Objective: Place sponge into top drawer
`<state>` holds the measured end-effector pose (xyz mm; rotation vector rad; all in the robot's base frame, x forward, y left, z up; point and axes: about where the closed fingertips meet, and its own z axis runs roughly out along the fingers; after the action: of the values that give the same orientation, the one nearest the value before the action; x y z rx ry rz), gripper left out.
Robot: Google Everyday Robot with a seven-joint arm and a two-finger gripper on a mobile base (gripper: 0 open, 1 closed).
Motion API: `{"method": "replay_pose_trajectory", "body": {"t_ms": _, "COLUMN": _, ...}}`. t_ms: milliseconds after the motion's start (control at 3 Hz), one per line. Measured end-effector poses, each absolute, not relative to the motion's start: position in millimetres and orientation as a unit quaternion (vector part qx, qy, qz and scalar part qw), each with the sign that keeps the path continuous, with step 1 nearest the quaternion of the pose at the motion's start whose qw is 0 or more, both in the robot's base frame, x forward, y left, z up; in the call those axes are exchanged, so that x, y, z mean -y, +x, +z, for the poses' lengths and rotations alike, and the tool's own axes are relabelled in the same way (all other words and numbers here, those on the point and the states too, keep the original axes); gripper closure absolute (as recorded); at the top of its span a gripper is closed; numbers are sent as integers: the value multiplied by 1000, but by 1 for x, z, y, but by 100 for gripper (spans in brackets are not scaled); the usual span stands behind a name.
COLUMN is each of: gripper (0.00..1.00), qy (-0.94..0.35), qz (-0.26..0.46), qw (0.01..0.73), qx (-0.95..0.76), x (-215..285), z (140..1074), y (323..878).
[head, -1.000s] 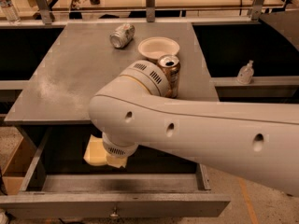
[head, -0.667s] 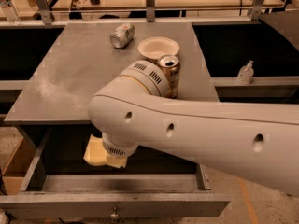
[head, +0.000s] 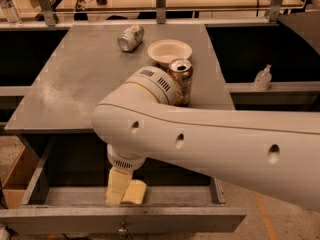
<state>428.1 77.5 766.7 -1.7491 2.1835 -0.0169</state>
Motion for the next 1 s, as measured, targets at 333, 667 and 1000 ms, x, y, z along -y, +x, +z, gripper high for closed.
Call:
{"method": "replay_pose_trajectory", "body": {"t_ms": 333, "gripper": 0, "qy": -616, "qz": -6, "qw": 171, "qx": -769, "x": -78, "z": 767, "y": 428}}
{"method": "replay_pose_trajectory", "body": {"t_ms": 667, "gripper": 0, "qy": -616, "qz": 4, "qw": 169, "qx": -770, "x": -76, "z": 770, "y": 419}}
{"method": "replay_pose_trajectory", "body": {"t_ms": 1000, "gripper": 17, "qy": -605, "qz": 0, "qw": 175, "qx": -777, "x": -67, "z": 778, "y": 400}}
